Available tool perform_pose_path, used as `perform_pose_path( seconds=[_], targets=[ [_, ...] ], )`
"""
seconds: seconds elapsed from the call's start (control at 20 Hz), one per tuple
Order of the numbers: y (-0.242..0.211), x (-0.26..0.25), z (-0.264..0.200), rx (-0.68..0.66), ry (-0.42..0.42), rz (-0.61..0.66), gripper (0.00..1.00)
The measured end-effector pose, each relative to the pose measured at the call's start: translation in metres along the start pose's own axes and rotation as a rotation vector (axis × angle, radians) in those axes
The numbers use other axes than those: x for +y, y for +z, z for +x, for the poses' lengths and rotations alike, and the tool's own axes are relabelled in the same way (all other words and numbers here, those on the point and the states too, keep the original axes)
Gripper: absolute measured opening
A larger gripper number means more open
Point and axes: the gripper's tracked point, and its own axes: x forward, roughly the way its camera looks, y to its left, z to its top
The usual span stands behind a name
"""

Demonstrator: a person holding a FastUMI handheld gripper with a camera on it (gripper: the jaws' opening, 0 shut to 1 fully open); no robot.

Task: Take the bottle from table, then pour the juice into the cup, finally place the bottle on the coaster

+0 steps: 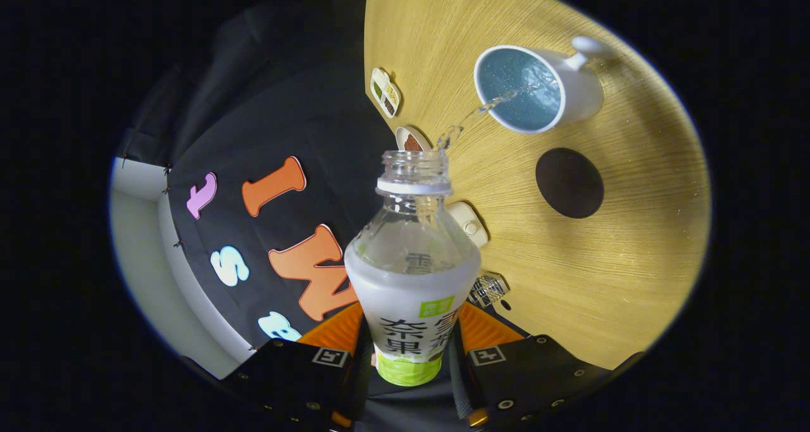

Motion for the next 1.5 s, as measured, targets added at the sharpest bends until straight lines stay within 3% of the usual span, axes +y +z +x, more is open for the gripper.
perform_pose_path(
  seconds=[0.5, 1.5],
  targets=[
    [0.008, -0.007, -0.001, -0.014, -0.018, 0.066, 0.55],
    [0.016, 0.02, -0.001, -0.013, 0.054, 0.183, 0.55]
  ],
)
